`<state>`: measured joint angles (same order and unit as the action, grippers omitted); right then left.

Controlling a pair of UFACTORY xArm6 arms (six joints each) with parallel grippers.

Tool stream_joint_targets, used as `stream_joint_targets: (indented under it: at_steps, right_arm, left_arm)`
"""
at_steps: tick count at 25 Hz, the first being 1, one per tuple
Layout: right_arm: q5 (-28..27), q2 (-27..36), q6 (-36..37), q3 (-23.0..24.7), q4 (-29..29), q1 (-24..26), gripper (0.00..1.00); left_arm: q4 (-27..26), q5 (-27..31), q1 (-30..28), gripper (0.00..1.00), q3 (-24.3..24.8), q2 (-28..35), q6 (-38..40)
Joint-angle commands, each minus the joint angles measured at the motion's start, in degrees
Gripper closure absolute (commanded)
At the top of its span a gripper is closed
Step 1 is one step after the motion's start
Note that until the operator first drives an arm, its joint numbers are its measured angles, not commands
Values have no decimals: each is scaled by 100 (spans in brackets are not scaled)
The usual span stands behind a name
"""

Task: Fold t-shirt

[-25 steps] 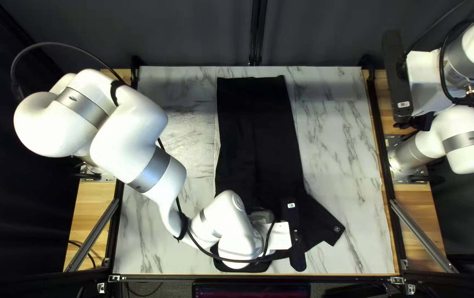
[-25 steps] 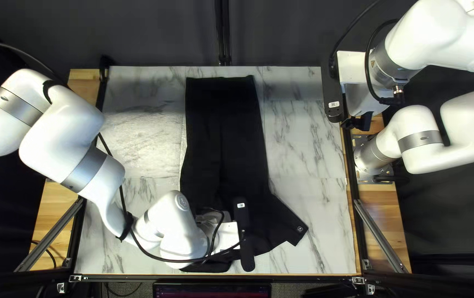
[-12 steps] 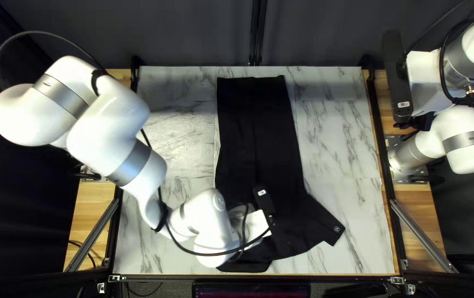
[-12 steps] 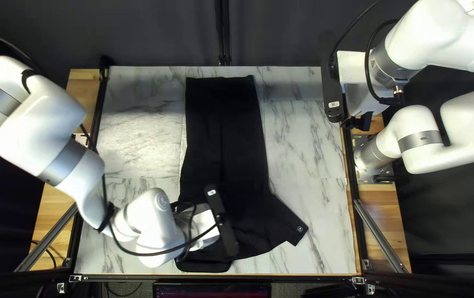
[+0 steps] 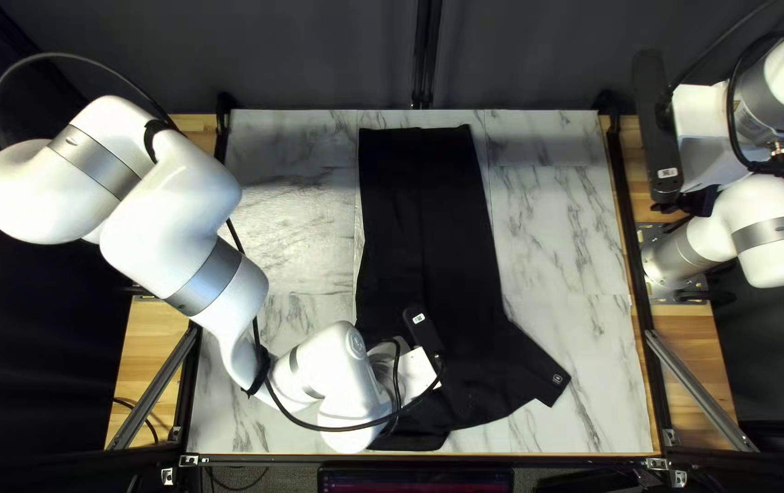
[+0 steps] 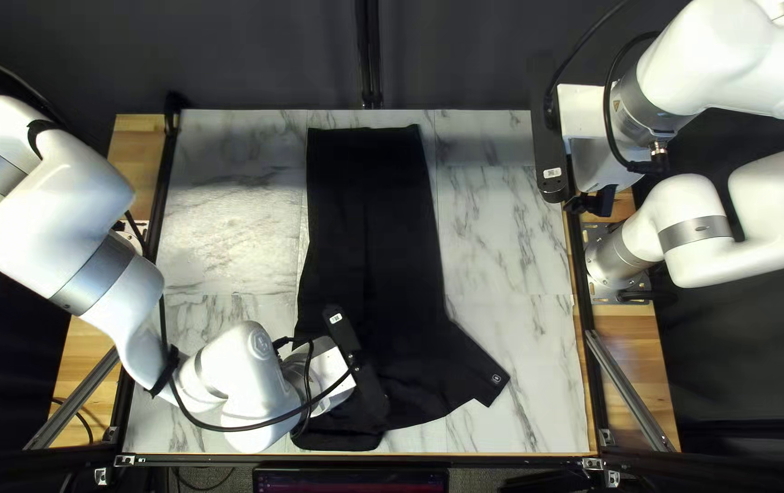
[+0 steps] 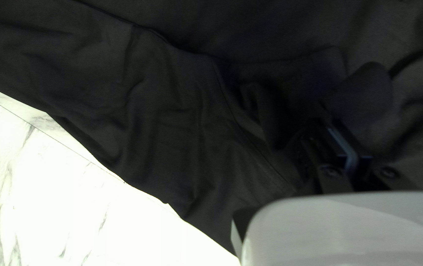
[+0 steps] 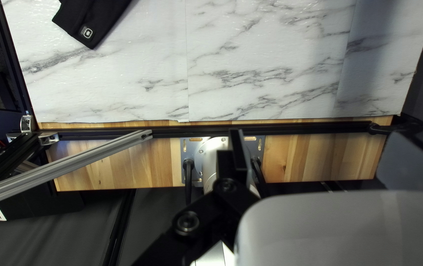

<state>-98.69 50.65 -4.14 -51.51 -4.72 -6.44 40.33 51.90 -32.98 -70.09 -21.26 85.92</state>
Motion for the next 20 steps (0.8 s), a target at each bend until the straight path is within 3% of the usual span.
stream_joint_targets:
  at_steps: [1, 7, 9, 16, 20]
  right_arm:
    - [0, 0, 0, 0, 0, 0, 0]
    - [0, 0, 0, 0, 0, 0, 0]
    - [0, 0, 0, 0, 0, 0, 0]
    - [0, 0, 0, 0, 0, 0, 0]
    - [0, 0, 0, 0, 0, 0, 0]
  left_arm:
    - [7, -5, -17, 100, 31, 17, 64]
    - [558, -298, 33, 100, 341, 260, 686]
    - [683, -384, 44, 100, 246, 170, 756]
    - [465, -899, 360, 100, 90, -59, 108]
    - [357, -842, 432, 100, 349, 257, 478]
